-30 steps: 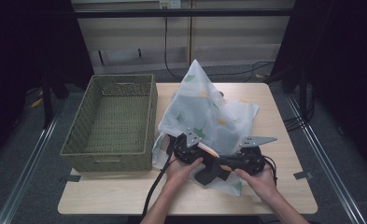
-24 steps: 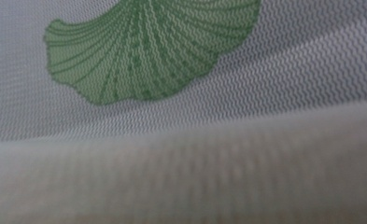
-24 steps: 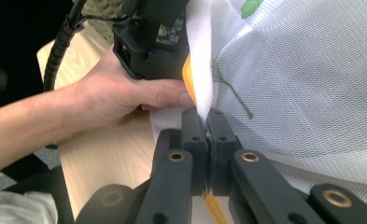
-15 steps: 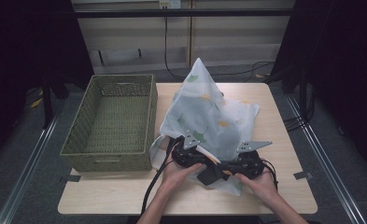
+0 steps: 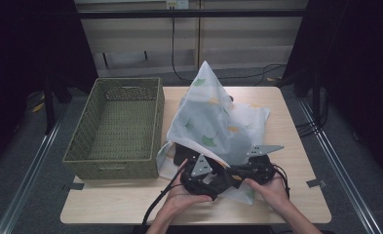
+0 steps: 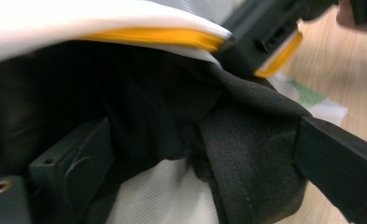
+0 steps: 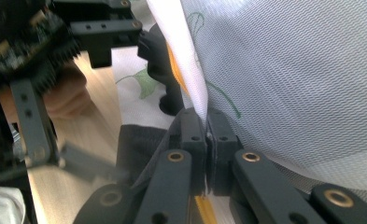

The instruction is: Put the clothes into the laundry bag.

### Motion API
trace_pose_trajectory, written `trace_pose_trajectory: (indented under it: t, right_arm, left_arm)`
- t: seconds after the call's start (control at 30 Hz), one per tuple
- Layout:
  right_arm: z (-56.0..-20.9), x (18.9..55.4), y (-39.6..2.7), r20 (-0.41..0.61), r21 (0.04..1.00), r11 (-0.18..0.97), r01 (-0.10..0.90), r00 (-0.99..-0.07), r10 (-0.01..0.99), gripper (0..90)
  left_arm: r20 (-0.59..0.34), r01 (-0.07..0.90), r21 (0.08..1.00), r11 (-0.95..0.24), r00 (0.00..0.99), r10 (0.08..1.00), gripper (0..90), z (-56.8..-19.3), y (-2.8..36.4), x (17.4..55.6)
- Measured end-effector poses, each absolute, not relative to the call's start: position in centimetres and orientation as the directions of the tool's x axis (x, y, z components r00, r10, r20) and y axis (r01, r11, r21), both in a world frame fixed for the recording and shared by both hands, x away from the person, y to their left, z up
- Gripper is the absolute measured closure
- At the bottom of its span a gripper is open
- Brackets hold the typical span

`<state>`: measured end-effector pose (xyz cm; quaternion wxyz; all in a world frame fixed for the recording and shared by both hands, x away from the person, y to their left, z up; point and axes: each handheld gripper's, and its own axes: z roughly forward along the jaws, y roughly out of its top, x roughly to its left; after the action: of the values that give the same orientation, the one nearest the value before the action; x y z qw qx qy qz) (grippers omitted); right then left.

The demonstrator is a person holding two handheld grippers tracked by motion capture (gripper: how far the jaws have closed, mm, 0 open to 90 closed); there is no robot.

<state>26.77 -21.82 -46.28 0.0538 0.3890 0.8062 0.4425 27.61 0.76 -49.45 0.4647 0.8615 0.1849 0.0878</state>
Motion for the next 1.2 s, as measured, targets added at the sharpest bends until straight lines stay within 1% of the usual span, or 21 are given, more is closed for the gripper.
trace_pose_trajectory:
  t: [0.03, 0.1, 0.13, 0.17, 0.2, 0.23, 0.3, 0.33, 0.37, 0.43, 0.57, 0.67, 0.7, 0.8, 0.9, 1.0, 1.03, 1.07, 1.1, 1.17, 1.2]
  right_arm:
    - [-46.3, 26.8, -21.8, 0.257, 0.757, 0.304, 0.578, -0.691, 0.675, 88.2]
    - [-46.3, 26.8, -21.9, 0.262, 0.756, 0.301, 0.581, -0.69, 0.674, 88.2]
    - [-46.2, 26.8, -21.9, 0.263, 0.756, 0.299, 0.582, -0.689, 0.675, 88.2]
    - [-46.2, 26.9, -21.9, 0.258, 0.76, 0.3, 0.576, -0.692, 0.674, 88.2]
    - [-46.1, 26.8, -21.8, 0.263, 0.761, 0.297, 0.577, -0.693, 0.672, 88.2]
    - [-46.0, 26.8, -21.8, 0.261, 0.764, 0.296, 0.573, -0.694, 0.671, 88.2]
    - [-45.8, 26.7, -21.7, 0.263, 0.769, 0.292, 0.568, -0.698, 0.666, 88.2]
    - [-45.7, 26.6, -21.6, 0.263, 0.772, 0.289, 0.565, -0.7, 0.664, 88.2]
    - [-45.5, 26.6, -21.6, 0.263, 0.777, 0.286, 0.561, -0.703, 0.661, 88.2]
    - [-45.3, 26.4, -21.5, 0.266, 0.782, 0.282, 0.556, -0.707, 0.655, 88.3]
    - [-45.0, 26.3, -21.3, 0.273, 0.79, 0.272, 0.55, -0.713, 0.646, 88.4]
    - [-44.1, 26.0, -20.9, 0.271, 0.806, 0.262, 0.531, -0.724, 0.634, 88.7]
    - [-43.8, 26.0, -20.6, 0.27, 0.813, 0.259, 0.522, -0.731, 0.626, 88.7]
    - [-42.1, 25.5, -20.1, 0.274, 0.842, 0.229, 0.489, -0.752, 0.599, 88.8]
    - [-40.9, 25.2, -20.1, 0.305, 0.86, 0.18, 0.478, -0.764, 0.569, 88.7]
    - [-41.2, 25.6, -20.4, 0.301, 0.859, 0.171, 0.482, -0.747, 0.592, 80.6]
    - [-41.7, 25.8, -20.6, 0.274, 0.853, 0.198, 0.482, -0.738, 0.616, 75.9]
    - [-42.0, 25.8, -20.6, 0.22, 0.85, 0.237, 0.47, -0.726, 0.651, 70.6]
    - [-42.4, 25.8, -20.7, 0.16, 0.838, 0.286, 0.465, -0.71, 0.686, 68.1]
    - [-43.2, 25.5, -21.3, 0.161, 0.823, 0.304, 0.48, -0.71, 0.686, 65.3]
    - [-43.4, 25.1, -21.6, 0.143, 0.818, 0.318, 0.479, -0.705, 0.694, 60.8]
  left_arm:
    - [-0.013, 0.232, 0.825, -0.516, 0.919, 0.393, 2.8, -49.6, 0.6, 27.7]
    - [0.01, 0.235, 0.799, -0.553, 0.915, 0.403, 4.2, -50.0, 0.2, 27.7]
    - [0.022, 0.234, 0.789, -0.568, 0.913, 0.408, 7.5, -50.3, 0.0, 27.9]
    - [0.061, 0.236, 0.768, -0.595, 0.899, 0.434, 14.5, -50.6, -0.2, 28.0]
    - [0.084, 0.228, 0.763, -0.605, 0.893, 0.442, 24.4, -50.6, -0.2, 28.0]
    - [0.102, 0.24, 0.759, -0.606, 0.874, 0.475, 31.8, -50.4, -0.2, 28.0]
    - [0.133, 0.251, 0.754, -0.607, 0.847, 0.515, 54.2, -50.2, -0.1, 28.3]
    - [0.13, 0.257, 0.765, -0.591, 0.836, 0.533, 64.7, -50.2, 0.0, 28.6]
    - [0.125, 0.263, 0.758, -0.597, 0.839, 0.529, 71.5, -50.1, 0.2, 29.0]
    - [0.075, 0.309, 0.785, -0.537, 0.813, 0.577, 79.8, -50.3, 0.3, 29.6]
    - [-0.025, 0.367, 0.828, -0.425, 0.78, 0.625, 82.5, -50.1, 0.6, 31.0]
    - [0.011, 0.341, 0.846, -0.41, 0.758, 0.652, 83.4, -49.4, -0.3, 32.1]
    - [0.015, 0.334, 0.862, -0.382, 0.736, 0.677, 83.5, -49.2, -0.8, 32.3]
    - [-0.038, 0.356, 0.889, -0.288, 0.684, 0.728, 83.8, -48.8, -0.9, 33.3]
    - [-0.097, 0.371, 0.901, -0.224, 0.678, 0.729, 83.8, -48.5, -0.4, 34.0]
    - [-0.071, 0.36, 0.897, -0.256, 0.689, 0.721, 83.7, -48.5, -0.1, 33.9]
    - [-0.07, 0.359, 0.897, -0.259, 0.693, 0.718, 83.6, -48.6, 0.0, 33.9]
    - [-0.073, 0.365, 0.892, -0.266, 0.698, 0.712, 83.5, -48.6, 0.1, 33.9]
    - [-0.068, 0.366, 0.889, -0.275, 0.7, 0.711, 83.5, -48.7, 0.2, 33.9]
    - [-0.06, 0.371, 0.877, -0.304, 0.714, 0.697, 83.2, -48.9, 0.3, 33.9]
    - [-0.053, 0.368, 0.874, -0.316, 0.719, 0.693, 83.0, -49.0, 0.4, 33.9]
